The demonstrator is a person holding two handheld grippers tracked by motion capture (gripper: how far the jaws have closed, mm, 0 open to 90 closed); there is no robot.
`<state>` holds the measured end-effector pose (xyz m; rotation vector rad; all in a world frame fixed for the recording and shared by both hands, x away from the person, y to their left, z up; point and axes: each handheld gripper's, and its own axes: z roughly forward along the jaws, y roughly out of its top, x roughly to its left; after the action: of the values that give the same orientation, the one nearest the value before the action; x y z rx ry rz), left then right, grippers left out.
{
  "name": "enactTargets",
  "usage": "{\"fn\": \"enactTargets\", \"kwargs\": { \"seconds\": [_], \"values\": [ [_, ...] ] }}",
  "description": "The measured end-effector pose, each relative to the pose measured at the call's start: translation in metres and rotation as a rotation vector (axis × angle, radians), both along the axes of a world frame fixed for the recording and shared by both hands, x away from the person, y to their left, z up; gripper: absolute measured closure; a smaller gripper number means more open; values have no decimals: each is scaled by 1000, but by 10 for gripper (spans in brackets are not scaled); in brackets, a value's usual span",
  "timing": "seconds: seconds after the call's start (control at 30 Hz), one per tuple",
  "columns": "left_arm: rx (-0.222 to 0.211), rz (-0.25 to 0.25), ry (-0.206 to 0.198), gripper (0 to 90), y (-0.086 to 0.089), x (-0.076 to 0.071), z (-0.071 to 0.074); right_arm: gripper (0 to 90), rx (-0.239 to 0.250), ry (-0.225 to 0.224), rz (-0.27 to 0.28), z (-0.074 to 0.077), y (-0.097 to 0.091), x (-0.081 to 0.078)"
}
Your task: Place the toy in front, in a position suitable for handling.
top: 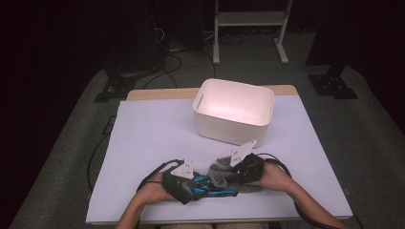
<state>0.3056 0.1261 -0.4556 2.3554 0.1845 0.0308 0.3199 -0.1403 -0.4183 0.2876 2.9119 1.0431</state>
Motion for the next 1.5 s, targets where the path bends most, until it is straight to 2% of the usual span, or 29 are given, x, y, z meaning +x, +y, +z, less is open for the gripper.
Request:
{"fn": "enactTargets", "kwargs": {
  "seconds": [0.23,0.4,0.53,0.67,0.83,0.87,1.0,1.2,1.23,1.3,1.33,1.37,1.47,1.5],
  "values": [
    [-17,2,-8,225,2,-1,-2,763,-7,35,-63,-9,-35,-6],
    [-12,1,-5,230,2,-1,-1,763,-9,42,-45,-8,-36,-15],
    [-14,3,-6,230,0,-1,-1,757,27,25,10,-2,-18,-20],
    [-17,3,-8,231,1,-2,-2,757,26,15,31,-1,-9,-21],
    [-15,-1,-10,229,3,-1,-1,758,8,22,12,-4,-18,-22],
    [-16,-4,-10,228,5,-1,-1,757,-5,28,-4,-8,-26,-22],
    [-23,2,-2,222,8,-1,-2,757,-8,31,-14,-9,-30,-23],
    [-30,4,-4,233,5,-2,-2,757,14,11,8,-3,-20,-23],
    [-37,3,-2,233,3,-1,-3,757,21,1,27,0,-12,-23],
    [-39,1,-3,233,1,-1,-3,757,23,1,31,1,-9,-23],
    [-44,3,-2,233,-3,-2,-3,757,26,-6,48,4,1,-23],
    [-44,3,-2,233,-3,-2,-3,757,26,-6,48,4,1,-23],
    [-37,-8,-12,232,-8,-1,-3,752,10,-33,75,7,18,-23],
    [-39,-7,-8,232,-8,-1,-3,752,10,-33,75,7,18,-23]
  ]
}}
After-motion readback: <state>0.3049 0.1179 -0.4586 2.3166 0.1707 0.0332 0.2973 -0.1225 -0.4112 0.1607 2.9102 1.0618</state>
